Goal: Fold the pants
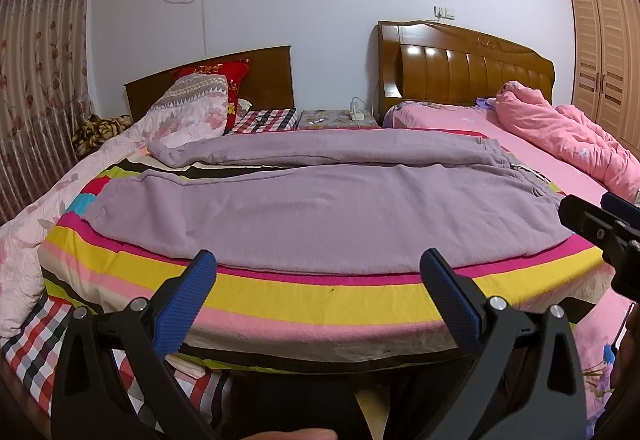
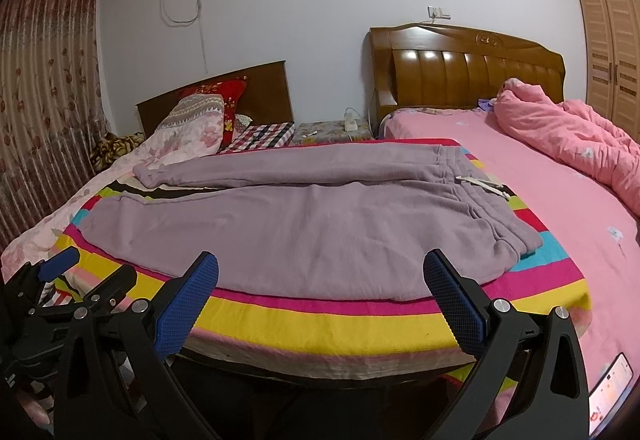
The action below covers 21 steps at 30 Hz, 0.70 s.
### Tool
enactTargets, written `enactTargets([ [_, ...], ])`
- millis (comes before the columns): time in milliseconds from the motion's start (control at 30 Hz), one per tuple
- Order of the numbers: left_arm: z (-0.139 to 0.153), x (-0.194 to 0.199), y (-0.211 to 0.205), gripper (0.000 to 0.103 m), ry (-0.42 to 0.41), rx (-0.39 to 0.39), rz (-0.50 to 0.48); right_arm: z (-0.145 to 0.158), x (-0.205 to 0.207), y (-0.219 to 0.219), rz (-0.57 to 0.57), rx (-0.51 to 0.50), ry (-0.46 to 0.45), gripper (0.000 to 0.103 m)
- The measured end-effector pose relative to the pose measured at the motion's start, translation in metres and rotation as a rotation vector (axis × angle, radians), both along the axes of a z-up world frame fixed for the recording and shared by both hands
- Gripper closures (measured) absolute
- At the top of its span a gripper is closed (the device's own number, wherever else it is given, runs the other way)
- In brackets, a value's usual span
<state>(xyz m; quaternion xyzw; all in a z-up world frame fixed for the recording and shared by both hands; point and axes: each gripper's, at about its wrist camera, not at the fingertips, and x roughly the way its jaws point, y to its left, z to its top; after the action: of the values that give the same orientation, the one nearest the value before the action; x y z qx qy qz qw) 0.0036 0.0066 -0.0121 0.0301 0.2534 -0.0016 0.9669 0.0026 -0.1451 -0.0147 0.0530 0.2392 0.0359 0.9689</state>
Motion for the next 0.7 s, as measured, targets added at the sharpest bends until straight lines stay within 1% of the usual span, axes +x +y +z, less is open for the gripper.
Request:
enactTargets([
  [700,-0.003,0.0001,-0.0008,0.001,0.006,-0.005,0.003,-0.0008,-0.0005,0.0042,-0.002,-0.011,0.015,0.004],
])
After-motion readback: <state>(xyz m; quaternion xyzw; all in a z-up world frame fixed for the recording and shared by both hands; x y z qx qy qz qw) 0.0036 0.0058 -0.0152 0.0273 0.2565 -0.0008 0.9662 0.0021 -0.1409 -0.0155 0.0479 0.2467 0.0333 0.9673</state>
